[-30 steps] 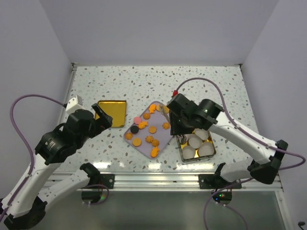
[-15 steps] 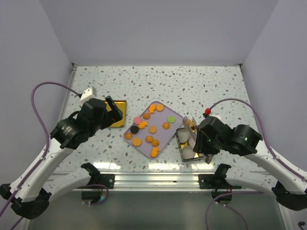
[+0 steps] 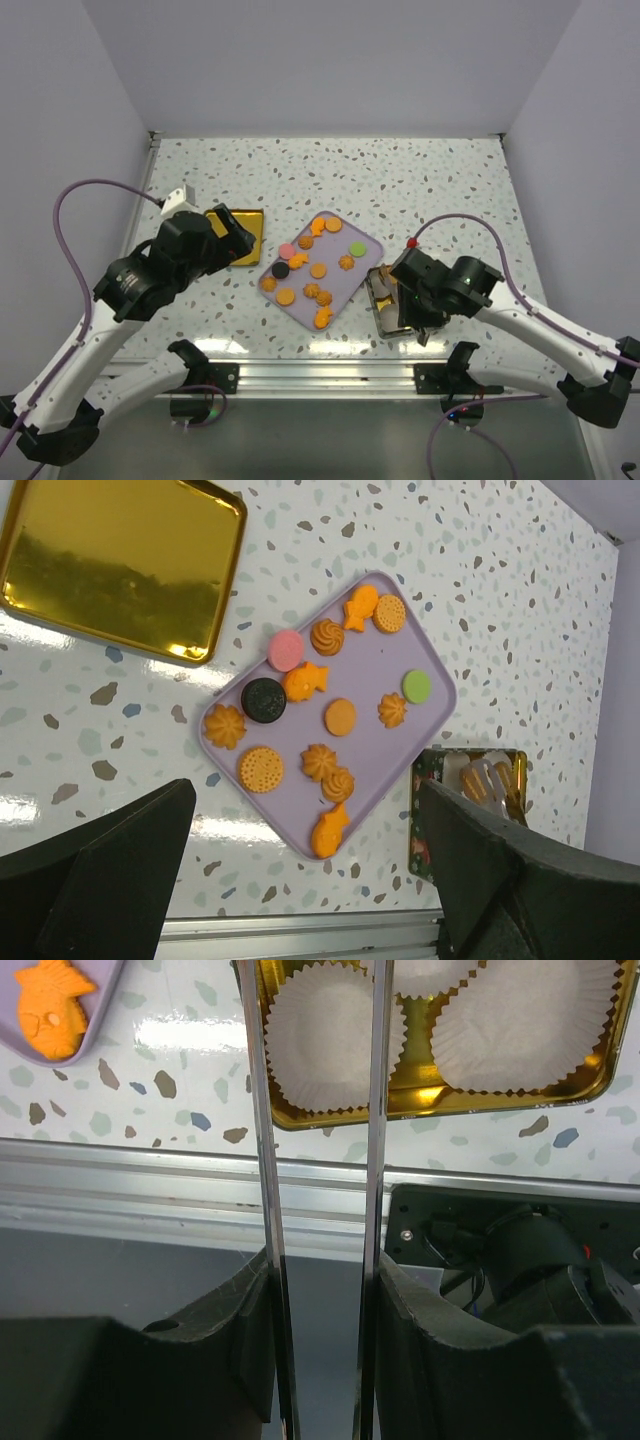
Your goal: Pack the cookies
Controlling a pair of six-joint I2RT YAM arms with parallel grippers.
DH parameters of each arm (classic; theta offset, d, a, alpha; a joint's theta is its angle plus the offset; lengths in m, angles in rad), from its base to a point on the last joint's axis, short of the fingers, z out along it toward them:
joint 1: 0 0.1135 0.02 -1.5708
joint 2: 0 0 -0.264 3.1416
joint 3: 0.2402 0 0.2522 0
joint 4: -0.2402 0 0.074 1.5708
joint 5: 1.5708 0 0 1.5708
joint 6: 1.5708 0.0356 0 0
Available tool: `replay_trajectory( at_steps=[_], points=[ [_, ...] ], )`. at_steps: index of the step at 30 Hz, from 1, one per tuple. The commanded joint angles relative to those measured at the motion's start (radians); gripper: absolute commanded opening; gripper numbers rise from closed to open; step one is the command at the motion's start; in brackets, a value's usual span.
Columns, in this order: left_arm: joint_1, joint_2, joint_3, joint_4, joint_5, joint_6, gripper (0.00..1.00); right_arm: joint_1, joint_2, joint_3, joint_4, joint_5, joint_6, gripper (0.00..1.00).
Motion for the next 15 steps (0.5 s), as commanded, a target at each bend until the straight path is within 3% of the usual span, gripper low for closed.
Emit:
replay_trajectory(
  at_steps=[1, 15],
  points=[
    [0.006, -0.033, -0.015, -0.014, -0.011, -0.026, 1.0, 0.0, 0.017, -0.001, 0.068, -0.001, -0.026, 0.35],
    [0.006, -0.082, -0.025, -0.062, -0.047, -0.043, 1.0, -0.005, 0.082, 0.028, 0.078, 0.033, -0.048, 0.47]
  ],
)
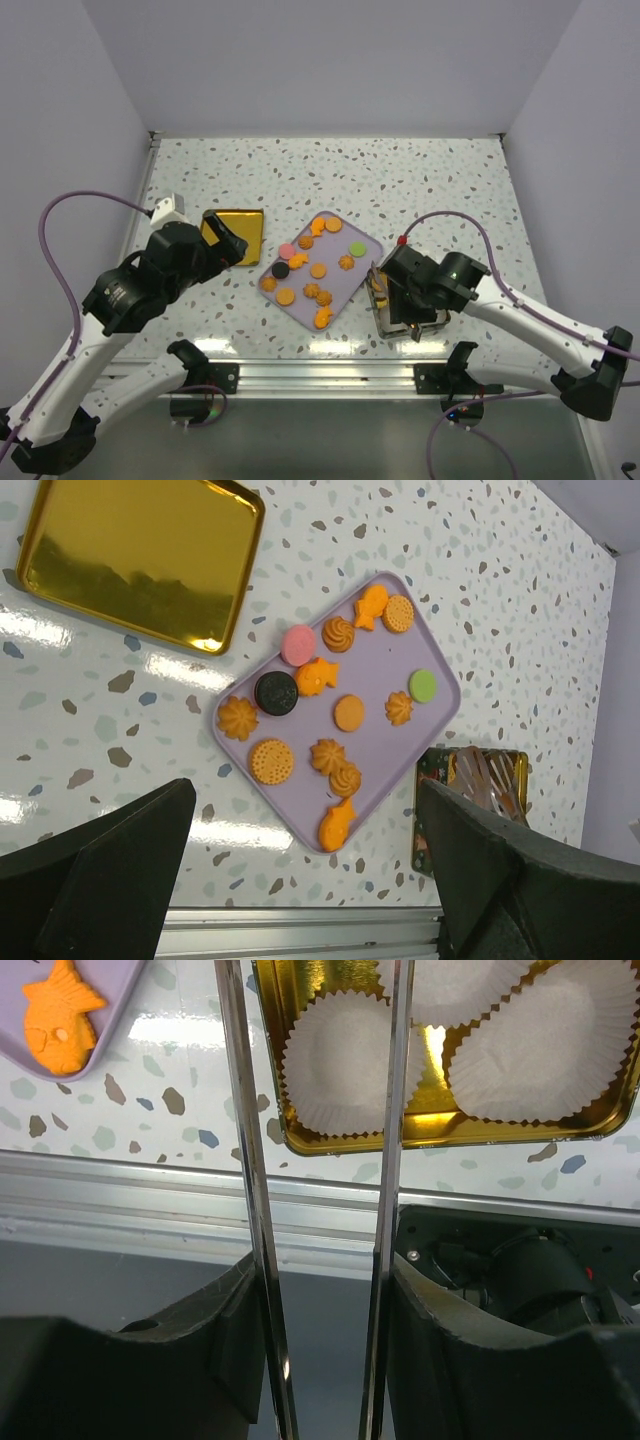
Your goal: Pack the cookies
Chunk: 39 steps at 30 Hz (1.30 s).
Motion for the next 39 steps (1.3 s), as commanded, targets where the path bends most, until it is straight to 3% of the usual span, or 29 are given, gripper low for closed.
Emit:
replay_trajectory(
  at_steps=[1, 20, 39],
  points=[
    [0.006, -0.002, 0.004, -0.013, -0.034, -0.009, 1.0, -0.005, 0.001, 0.039, 0.003, 0.032, -0.009, 0.47],
    [0.006, 0.03, 0.023, 0.019, -0.052, 0.046, 1.0, -0.007, 0.073, 0.248, -0.013, 0.032, -0.064, 0.48],
    [0.006, -0.017, 0.019, -0.013, -0.092, 0.052, 1.0, 0.019, 0.399, 0.389, 0.132, -0.158, -0.145, 0.45]
  ],
)
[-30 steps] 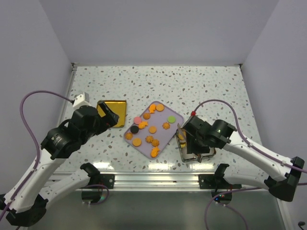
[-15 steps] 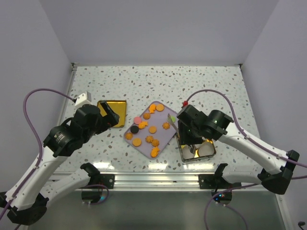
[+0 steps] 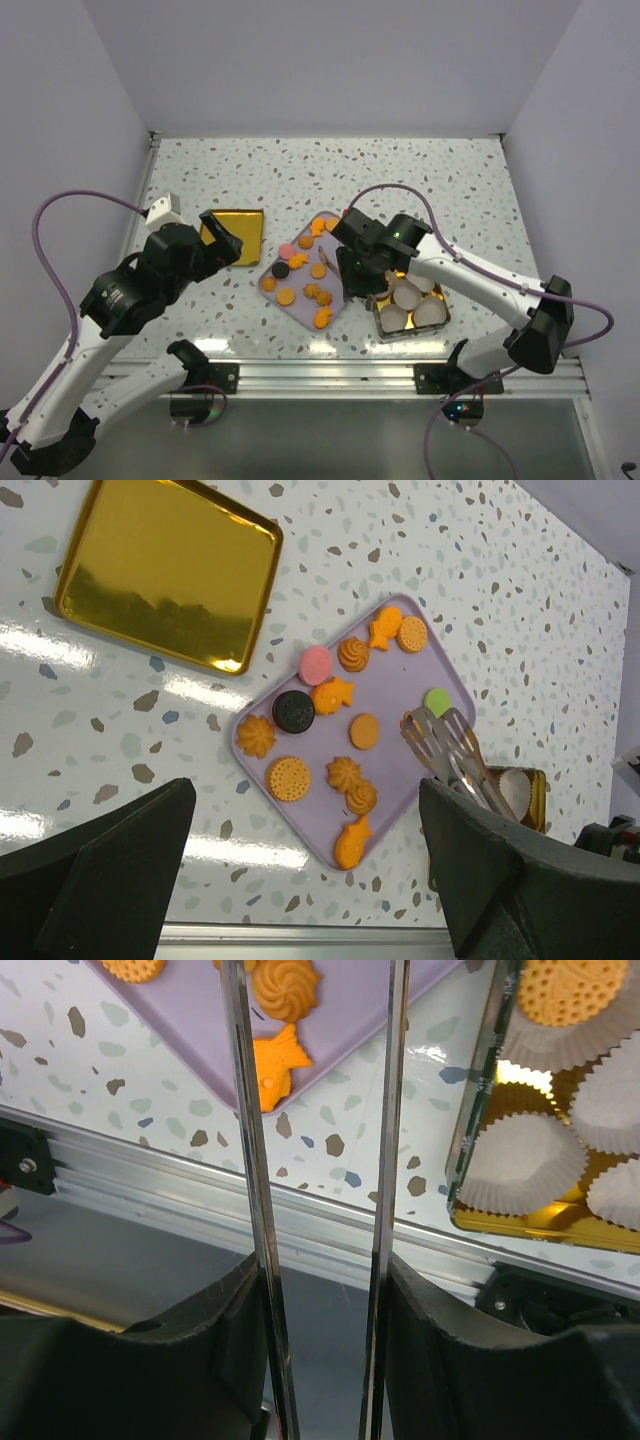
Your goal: Pack the cookies
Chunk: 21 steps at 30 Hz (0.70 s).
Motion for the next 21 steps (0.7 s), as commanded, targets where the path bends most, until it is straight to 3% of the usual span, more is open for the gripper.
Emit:
replay_trajectory(
  at_steps=[1, 21],
  points=[
    [0.006, -0.013, 0.017, -0.014, -0.037, 0.015, 1.0, 0.019, 0.038, 0.056, 0.037, -0.036, -0.02, 0.45],
    [0.006, -0.035, 0.012, -0.018, -0.068, 0.04, 1.0, 0.068, 0.255, 0.129, 0.019, -0.037, -0.034, 0.45]
  ],
)
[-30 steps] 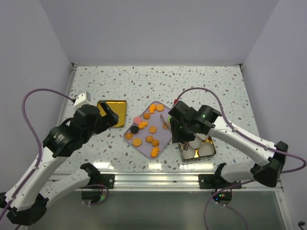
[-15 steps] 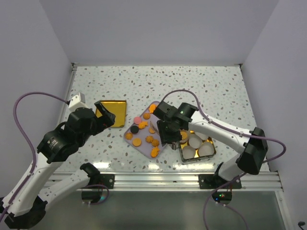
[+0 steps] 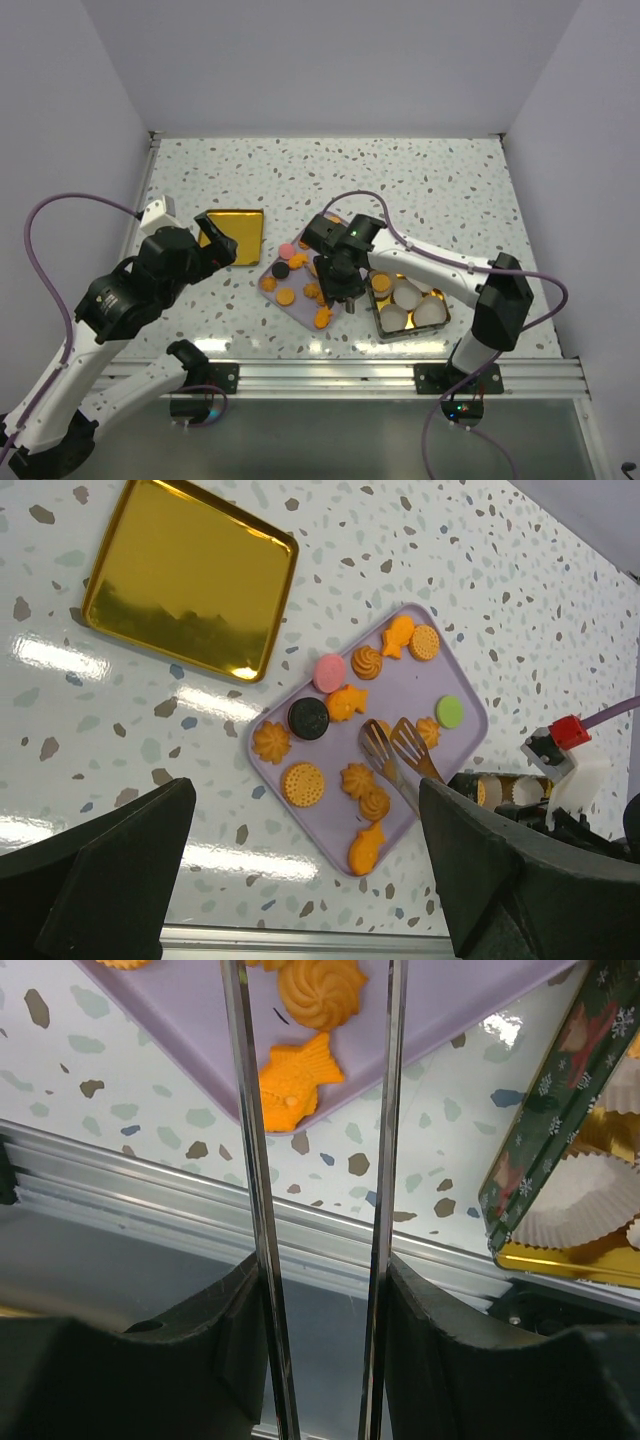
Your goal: Pack the cookies
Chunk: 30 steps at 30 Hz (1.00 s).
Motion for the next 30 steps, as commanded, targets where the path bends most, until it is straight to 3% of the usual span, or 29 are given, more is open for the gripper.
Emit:
replay_trajectory(
  at_steps=[1, 20, 30],
  points=[
    [0.006, -0.004, 0.012, 0.001, -0.035, 0.03, 1.0, 0.012, 0.024, 0.058, -0.008, -0.005, -0.014, 0.45],
    [0.006, -0.018, -0.001, -0.002, -0.067, 0.074, 1.0, 0.032, 0.069, 0.162, -0.166, 0.096, 0.013, 0.45],
    [0.006, -0.007, 0.003, 0.012, -0.069, 0.086, 1.0, 0.041, 0.073, 0.13, -0.141, 0.072, 0.019, 0.45]
  ],
)
